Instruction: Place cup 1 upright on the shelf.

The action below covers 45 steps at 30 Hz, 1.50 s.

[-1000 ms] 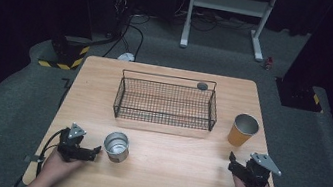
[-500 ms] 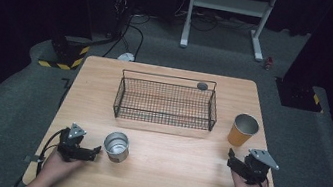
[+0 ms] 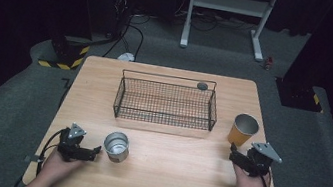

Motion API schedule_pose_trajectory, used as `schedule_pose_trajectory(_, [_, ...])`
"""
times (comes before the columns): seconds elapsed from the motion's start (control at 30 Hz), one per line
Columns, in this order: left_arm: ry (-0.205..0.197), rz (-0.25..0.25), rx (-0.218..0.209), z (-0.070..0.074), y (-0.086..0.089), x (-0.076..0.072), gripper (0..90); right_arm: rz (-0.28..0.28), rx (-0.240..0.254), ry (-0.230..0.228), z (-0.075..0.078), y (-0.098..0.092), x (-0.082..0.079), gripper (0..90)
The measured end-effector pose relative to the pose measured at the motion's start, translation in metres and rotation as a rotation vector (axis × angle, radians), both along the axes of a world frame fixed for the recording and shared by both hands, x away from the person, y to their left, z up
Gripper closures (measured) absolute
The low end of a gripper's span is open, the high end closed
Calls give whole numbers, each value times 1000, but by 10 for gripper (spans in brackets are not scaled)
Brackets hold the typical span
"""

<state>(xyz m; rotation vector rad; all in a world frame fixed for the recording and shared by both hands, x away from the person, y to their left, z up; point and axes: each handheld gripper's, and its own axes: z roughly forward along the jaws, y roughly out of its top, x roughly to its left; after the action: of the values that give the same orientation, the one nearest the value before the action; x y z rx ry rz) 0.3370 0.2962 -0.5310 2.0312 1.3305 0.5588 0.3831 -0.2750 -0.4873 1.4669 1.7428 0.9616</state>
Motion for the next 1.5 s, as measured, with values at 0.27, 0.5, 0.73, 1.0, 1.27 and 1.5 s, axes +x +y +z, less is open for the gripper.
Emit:
schedule_pose_trajectory(0.27, [0,0,0,0,0,0,4,-14,-12,5,3,1,14,95])
schedule_pose_trajectory(0.5, [0,0,0,0,0,0,3,3,17,11,5,4,25,95])
schedule_pose_trajectory(0.73, [0,2,0,0,0,0,4,-5,43,-13,4,3,38,95])
schedule_pose_trajectory(1.0, [0,2,0,0,0,0,4,-9,76,-20,4,4,48,95])
schedule_pose_trajectory(1.27, [1,3,0,0,0,0,4,-12,95,-36,3,4,54,99])
schedule_pose_trajectory(1.5, [0,2,0,0,0,0,4,-4,78,-48,5,3,54,136])
